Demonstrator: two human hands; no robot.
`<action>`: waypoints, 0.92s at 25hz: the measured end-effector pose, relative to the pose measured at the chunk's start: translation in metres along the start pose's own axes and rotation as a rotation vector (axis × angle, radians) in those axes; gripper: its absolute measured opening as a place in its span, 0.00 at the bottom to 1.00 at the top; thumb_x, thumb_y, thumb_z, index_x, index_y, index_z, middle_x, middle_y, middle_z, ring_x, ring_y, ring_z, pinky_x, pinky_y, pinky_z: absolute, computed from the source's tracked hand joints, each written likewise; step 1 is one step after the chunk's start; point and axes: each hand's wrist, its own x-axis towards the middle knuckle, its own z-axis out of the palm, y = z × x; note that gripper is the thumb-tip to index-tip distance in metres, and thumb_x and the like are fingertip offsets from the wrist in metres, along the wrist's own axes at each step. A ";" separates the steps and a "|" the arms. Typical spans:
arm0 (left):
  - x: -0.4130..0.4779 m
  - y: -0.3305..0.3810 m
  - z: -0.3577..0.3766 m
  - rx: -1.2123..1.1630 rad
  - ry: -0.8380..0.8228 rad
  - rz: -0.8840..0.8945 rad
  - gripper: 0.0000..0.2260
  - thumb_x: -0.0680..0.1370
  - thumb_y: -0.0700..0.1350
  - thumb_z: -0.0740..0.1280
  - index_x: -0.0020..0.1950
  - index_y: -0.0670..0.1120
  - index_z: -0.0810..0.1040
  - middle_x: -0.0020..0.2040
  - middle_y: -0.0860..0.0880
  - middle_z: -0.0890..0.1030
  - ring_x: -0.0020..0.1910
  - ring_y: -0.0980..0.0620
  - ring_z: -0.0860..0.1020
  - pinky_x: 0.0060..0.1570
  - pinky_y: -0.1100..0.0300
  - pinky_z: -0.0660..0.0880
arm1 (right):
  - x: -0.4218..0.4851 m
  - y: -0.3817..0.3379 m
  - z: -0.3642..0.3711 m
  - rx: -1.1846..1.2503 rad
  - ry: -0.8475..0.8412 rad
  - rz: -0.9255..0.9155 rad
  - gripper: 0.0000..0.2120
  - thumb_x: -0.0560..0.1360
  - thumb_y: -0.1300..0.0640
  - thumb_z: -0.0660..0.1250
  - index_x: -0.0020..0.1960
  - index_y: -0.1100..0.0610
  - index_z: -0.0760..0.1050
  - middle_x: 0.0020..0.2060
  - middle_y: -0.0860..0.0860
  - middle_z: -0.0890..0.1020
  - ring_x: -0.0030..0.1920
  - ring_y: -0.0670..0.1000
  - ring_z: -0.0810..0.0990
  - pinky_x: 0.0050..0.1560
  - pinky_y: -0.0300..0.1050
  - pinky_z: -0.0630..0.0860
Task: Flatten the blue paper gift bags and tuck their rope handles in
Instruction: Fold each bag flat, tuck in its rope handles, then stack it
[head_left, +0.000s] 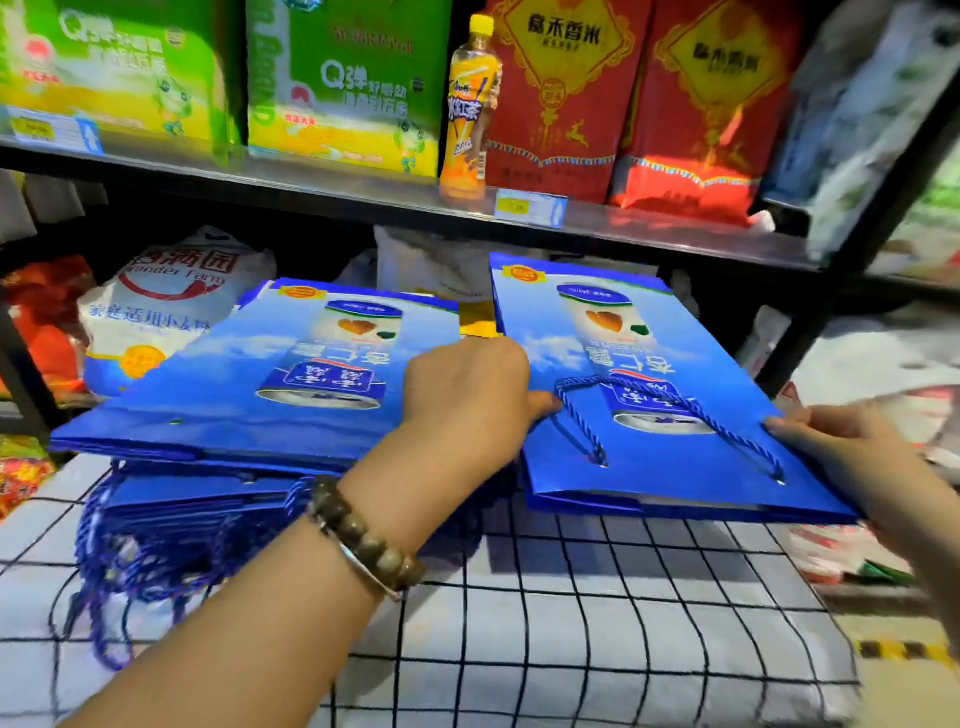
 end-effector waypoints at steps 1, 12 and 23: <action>-0.001 0.011 0.009 0.025 -0.041 0.025 0.18 0.75 0.61 0.62 0.39 0.47 0.67 0.48 0.44 0.78 0.43 0.44 0.71 0.37 0.57 0.63 | -0.002 0.012 -0.005 -0.012 0.000 0.021 0.12 0.73 0.59 0.67 0.34 0.63 0.75 0.30 0.64 0.76 0.25 0.50 0.73 0.20 0.34 0.64; -0.001 0.036 0.059 0.407 -0.205 0.167 0.07 0.77 0.44 0.63 0.55 0.47 0.74 0.55 0.48 0.78 0.55 0.46 0.76 0.40 0.59 0.60 | -0.001 0.062 0.023 -0.416 -0.023 0.019 0.15 0.71 0.50 0.70 0.31 0.56 0.71 0.29 0.53 0.77 0.33 0.54 0.74 0.31 0.44 0.63; 0.003 0.069 0.126 0.012 -0.504 0.187 0.30 0.78 0.62 0.48 0.76 0.50 0.44 0.77 0.46 0.41 0.74 0.43 0.39 0.70 0.39 0.38 | 0.010 0.036 0.074 -0.698 -0.392 -0.271 0.29 0.78 0.43 0.55 0.74 0.52 0.53 0.75 0.52 0.53 0.74 0.52 0.52 0.72 0.50 0.53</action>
